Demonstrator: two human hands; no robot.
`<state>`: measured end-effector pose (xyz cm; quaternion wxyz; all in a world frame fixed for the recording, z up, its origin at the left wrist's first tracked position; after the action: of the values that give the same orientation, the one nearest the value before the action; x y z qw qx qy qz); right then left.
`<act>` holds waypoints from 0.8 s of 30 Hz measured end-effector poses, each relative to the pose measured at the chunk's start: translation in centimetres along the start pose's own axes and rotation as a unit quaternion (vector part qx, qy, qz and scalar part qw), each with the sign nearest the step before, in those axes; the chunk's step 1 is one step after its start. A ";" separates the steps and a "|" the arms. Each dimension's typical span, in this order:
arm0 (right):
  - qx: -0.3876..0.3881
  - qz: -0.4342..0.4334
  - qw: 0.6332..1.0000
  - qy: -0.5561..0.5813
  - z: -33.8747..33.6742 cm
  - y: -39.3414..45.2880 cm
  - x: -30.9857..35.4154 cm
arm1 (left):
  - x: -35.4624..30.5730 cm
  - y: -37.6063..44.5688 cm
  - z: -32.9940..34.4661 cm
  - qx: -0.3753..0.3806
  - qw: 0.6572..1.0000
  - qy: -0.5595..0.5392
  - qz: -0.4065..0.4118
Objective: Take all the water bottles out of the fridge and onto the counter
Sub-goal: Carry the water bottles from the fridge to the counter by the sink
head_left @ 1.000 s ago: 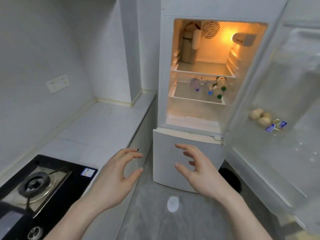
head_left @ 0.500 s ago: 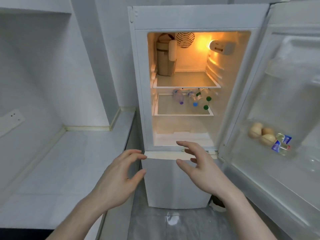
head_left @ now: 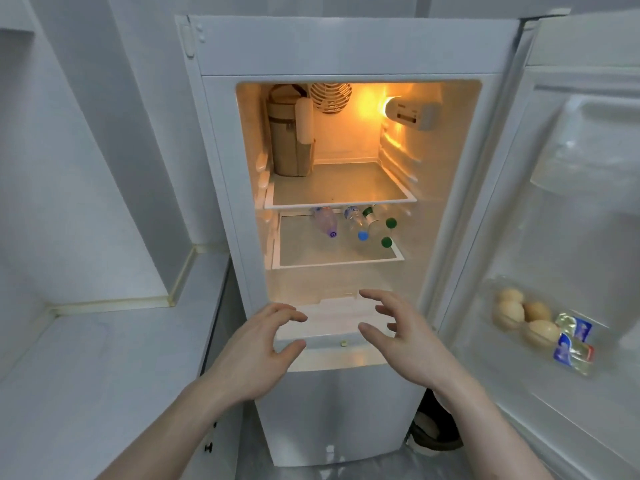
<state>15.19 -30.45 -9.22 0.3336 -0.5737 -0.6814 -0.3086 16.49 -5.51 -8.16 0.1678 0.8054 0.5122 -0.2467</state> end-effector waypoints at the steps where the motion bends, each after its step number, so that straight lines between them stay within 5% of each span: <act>1: 0.004 0.002 1.000 0.000 -0.3 1.3 -0.4 | 0.2 1.3 0.1 0.000 1.000 -0.005 -0.003; 12: 0.021 0.009 1.000 -0.010 -3.7 16.0 -6.4 | 3.4 20.0 2.2 0.039 0.997 0.008 -0.062; 24: 0.019 0.071 0.997 0.011 -3.7 22.4 -12.0 | 7.1 38.1 7.6 0.142 0.974 0.075 -0.163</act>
<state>39.12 -36.97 -15.86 0.3729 -0.6106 -0.6412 -0.2774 51.91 -20.18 -17.74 -0.0292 0.7431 0.6072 -0.2797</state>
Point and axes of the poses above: each hand's wrist, its own y-axis towards the middle knuckle, its own z-axis out of the palm, x = y × z, the point moved 6 cm from there along y, towards the middle knuckle, and after that the axes turned 7 degrees about x, right-handed, at the moved point
